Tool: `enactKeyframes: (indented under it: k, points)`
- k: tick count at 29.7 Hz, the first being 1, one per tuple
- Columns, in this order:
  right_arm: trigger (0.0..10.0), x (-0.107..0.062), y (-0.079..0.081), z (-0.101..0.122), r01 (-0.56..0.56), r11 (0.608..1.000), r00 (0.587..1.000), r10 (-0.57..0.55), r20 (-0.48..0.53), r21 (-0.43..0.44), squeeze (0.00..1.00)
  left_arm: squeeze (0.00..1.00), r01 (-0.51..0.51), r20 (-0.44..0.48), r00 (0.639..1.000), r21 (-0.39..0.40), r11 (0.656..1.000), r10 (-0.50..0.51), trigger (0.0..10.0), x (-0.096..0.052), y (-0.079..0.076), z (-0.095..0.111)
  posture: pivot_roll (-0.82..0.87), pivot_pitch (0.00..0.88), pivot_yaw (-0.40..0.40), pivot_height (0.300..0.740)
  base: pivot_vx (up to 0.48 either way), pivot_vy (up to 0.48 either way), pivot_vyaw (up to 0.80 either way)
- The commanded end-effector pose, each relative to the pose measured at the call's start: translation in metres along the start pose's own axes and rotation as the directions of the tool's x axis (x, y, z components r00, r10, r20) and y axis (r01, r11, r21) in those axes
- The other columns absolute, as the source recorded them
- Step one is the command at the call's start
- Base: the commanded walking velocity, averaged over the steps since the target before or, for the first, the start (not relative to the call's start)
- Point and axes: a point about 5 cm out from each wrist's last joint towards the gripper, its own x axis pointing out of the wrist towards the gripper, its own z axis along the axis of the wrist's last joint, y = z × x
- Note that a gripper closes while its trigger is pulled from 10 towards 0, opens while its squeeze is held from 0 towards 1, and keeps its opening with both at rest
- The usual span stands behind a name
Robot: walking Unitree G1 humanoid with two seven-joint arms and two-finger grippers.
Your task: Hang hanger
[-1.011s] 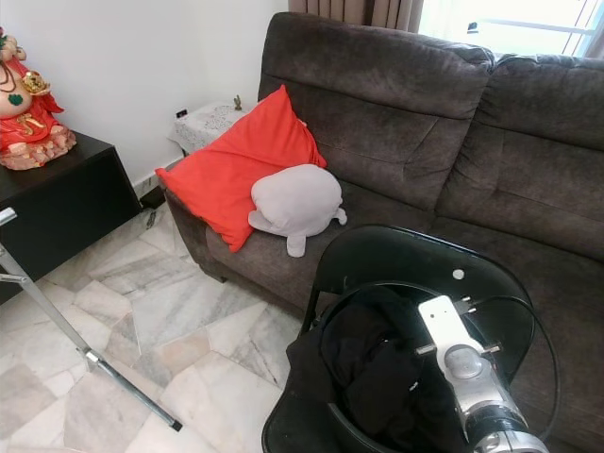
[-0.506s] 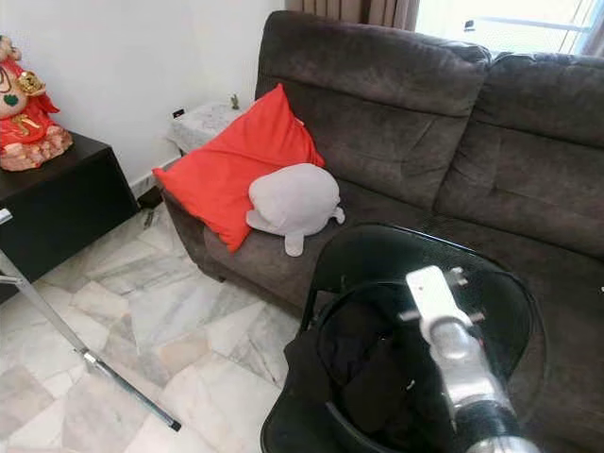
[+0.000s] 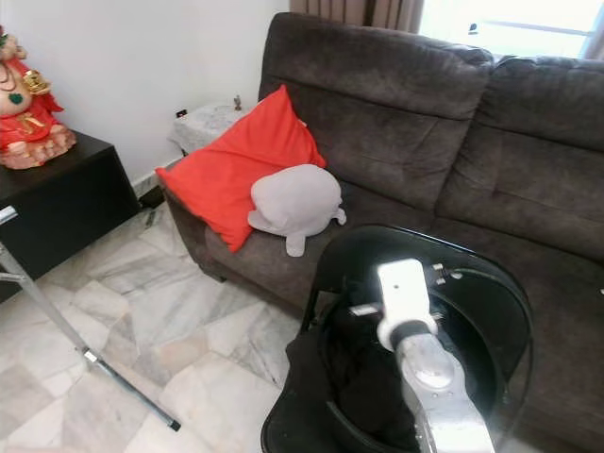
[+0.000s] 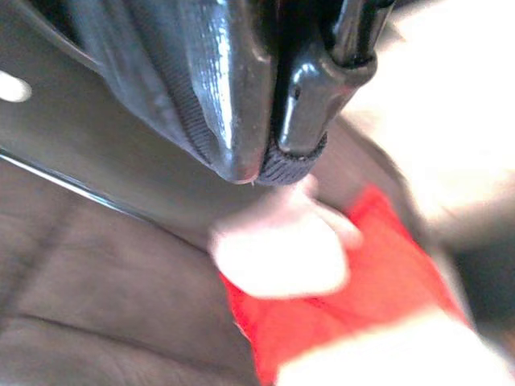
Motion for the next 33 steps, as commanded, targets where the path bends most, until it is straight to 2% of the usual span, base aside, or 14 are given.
enactKeyframes:
  k: [1, 7, 8, 9, 11, 16, 19, 23, 25, 30, 33]
  points:
    - [0.0, -0.006, 0.020, 0.043, -0.128, 0.990, 0.981, 0.117, 0.155, 0.061, 0.00, 0.00, 0.003, -0.011, 1.000, 0.011, 1.000, -0.003, 10.0, 0.000, 0.000, -0.003, 0.04, 0.000, 0.020, 0.740, 0.000, 0.000, 0.00]
    - [0.0, -0.015, 0.043, 0.075, -0.282, 0.944, 0.939, 0.235, 0.251, 0.170, 0.00, 0.00, 0.003, -0.004, 1.000, 0.003, 1.000, -0.003, 10.0, 0.000, -0.001, -0.001, 0.04, 0.000, 0.013, 0.740, 0.000, 0.000, 0.00]
    - [0.0, -0.018, 0.056, 0.089, -0.365, 0.919, 0.904, 0.311, 0.294, 0.149, 0.00, 0.00, 0.002, -0.003, 1.000, -0.003, 1.000, -0.002, 10.0, 0.000, -0.002, -0.001, 0.04, 0.000, 0.008, 0.740, 0.000, 0.000, 0.00]
    - [0.0, -0.019, 0.059, 0.092, -0.381, 0.915, 0.894, 0.329, 0.303, 0.130, 0.00, 0.00, 0.001, -0.002, 1.000, -0.005, 1.000, -0.001, 10.0, 0.000, -0.002, -0.001, 0.04, 0.000, 0.007, 0.740, 0.000, 0.000, 0.00]
    - [0.0, -0.017, 0.058, 0.094, -0.365, 0.926, 0.898, 0.322, 0.299, 0.099, 0.00, 0.00, 0.002, -0.002, 1.000, -0.007, 1.000, -0.002, 10.0, 0.000, -0.003, -0.001, 0.04, 0.000, 0.005, 0.740, 0.000, 0.000, 0.00]
    - [0.0, -0.014, 0.054, 0.102, -0.348, 0.933, 0.899, 0.305, 0.315, 0.089, 0.00, 0.00, 0.001, -0.004, 1.000, -0.011, 1.000, -0.001, 10.0, 0.001, -0.004, -0.001, 0.04, 0.000, 0.003, 0.740, 0.000, 0.000, 0.00]
    - [0.0, -0.010, 0.047, 0.129, -0.332, 0.941, 0.870, 0.282, 0.404, 0.059, 0.00, 0.00, -0.001, -0.005, 1.000, -0.015, 1.000, 0.001, 10.0, 0.001, -0.004, -0.001, 0.04, 0.000, 0.003, 0.740, 0.000, 0.000, 0.00]
    - [0.0, -0.007, 0.034, 0.154, -0.318, 0.944, 0.833, 0.234, 0.502, 0.088, 0.00, 0.00, -0.002, -0.005, 1.000, -0.017, 1.000, 0.002, 10.0, 0.001, -0.004, -0.001, 0.03, 0.000, 0.006, 0.740, 0.000, 0.000, 0.00]
    - [0.0, -0.006, 0.028, 0.161, -0.310, 0.946, 0.821, 0.218, 0.528, 0.092, 0.00, 0.00, -0.003, -0.004, 1.000, -0.017, 1.000, 0.002, 10.0, 0.001, -0.004, -0.001, 0.03, 0.000, 0.007, 0.740, 0.000, 0.000, 0.00]
    - [0.0, -0.003, -0.003, 0.182, -0.217, 0.976, 0.800, 0.159, 0.578, 0.033, 0.00, 0.00, -0.004, 0.000, 1.000, -0.020, 1.000, 0.004, 10.0, 0.001, -0.005, 0.000, 0.03, 0.000, 0.006, 0.740, 0.000, 0.000, 0.00]
    - [0.0, -0.003, -0.010, 0.186, -0.193, 0.981, 0.796, 0.142, 0.588, 0.025, 0.00, 0.00, -0.004, 0.000, 1.000, -0.021, 1.000, 0.004, 10.0, 0.001, -0.005, 0.000, 0.03, 0.000, 0.006, 0.740, 0.000, 0.000, 0.00]
